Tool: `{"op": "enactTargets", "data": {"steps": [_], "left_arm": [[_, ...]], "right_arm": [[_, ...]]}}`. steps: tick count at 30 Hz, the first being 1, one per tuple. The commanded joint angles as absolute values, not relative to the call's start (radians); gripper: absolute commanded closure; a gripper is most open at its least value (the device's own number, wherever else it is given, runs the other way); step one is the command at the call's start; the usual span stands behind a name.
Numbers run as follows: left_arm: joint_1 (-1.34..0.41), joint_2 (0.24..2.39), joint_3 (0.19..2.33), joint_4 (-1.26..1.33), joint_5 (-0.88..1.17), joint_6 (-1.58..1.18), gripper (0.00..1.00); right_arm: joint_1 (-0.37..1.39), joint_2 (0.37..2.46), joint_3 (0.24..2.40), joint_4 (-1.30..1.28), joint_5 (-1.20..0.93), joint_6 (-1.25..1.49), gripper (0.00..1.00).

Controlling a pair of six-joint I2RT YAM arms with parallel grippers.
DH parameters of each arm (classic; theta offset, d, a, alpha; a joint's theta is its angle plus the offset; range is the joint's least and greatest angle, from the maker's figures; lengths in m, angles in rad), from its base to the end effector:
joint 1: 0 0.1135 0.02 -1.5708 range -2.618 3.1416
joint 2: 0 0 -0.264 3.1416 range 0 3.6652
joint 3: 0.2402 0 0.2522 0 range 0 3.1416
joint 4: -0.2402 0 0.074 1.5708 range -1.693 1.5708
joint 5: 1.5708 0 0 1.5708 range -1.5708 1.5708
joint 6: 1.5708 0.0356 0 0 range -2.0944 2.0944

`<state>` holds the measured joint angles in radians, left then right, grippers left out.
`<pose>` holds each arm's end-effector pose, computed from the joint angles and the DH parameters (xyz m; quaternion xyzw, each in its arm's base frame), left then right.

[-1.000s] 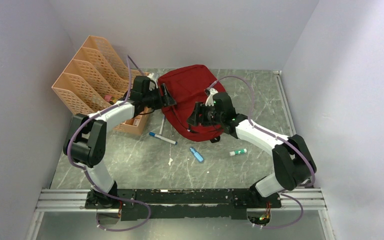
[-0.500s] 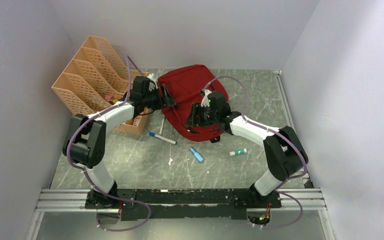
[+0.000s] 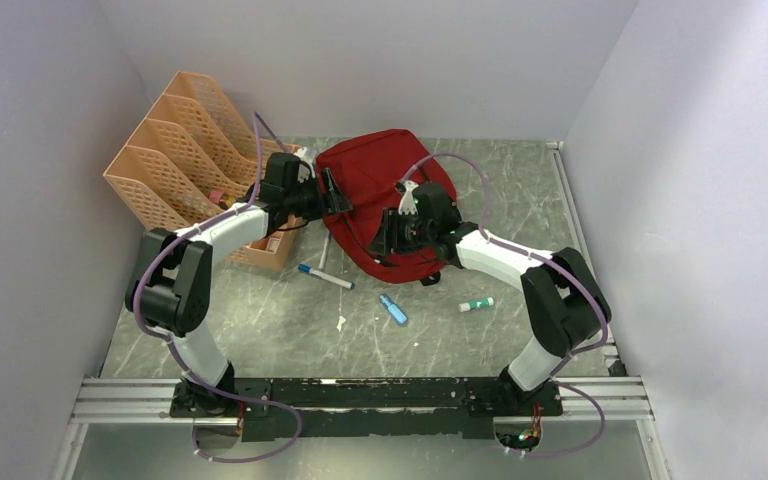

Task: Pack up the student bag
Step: Zip the student bag at the center of the board.

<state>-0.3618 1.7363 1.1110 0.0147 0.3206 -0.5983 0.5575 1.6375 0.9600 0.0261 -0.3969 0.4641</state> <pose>0.3566 -0.1470 0.2174 -0.0301 0.8782 -0.3361 0.3390 0.2906 0.1974 0.2053 -0.1284 0.8736 0.3668 0.2931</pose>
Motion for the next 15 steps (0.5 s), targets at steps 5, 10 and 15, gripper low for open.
{"op": "enactTargets", "data": {"steps": [5,10,15], "left_arm": [[-0.364,1.706,1.102,0.036,0.332,-0.594,0.33],[-0.363,1.698,1.1,0.025,0.333,-0.588,0.32],[-0.364,1.676,1.096,0.002,0.353,-0.604,0.32]], "right_arm": [[0.561,1.637,0.976,0.072,-0.402,0.468,0.66],[0.561,1.623,0.963,0.1,-0.408,0.468,0.88],[0.561,1.609,0.94,0.139,-0.428,0.479,1.0]]}}
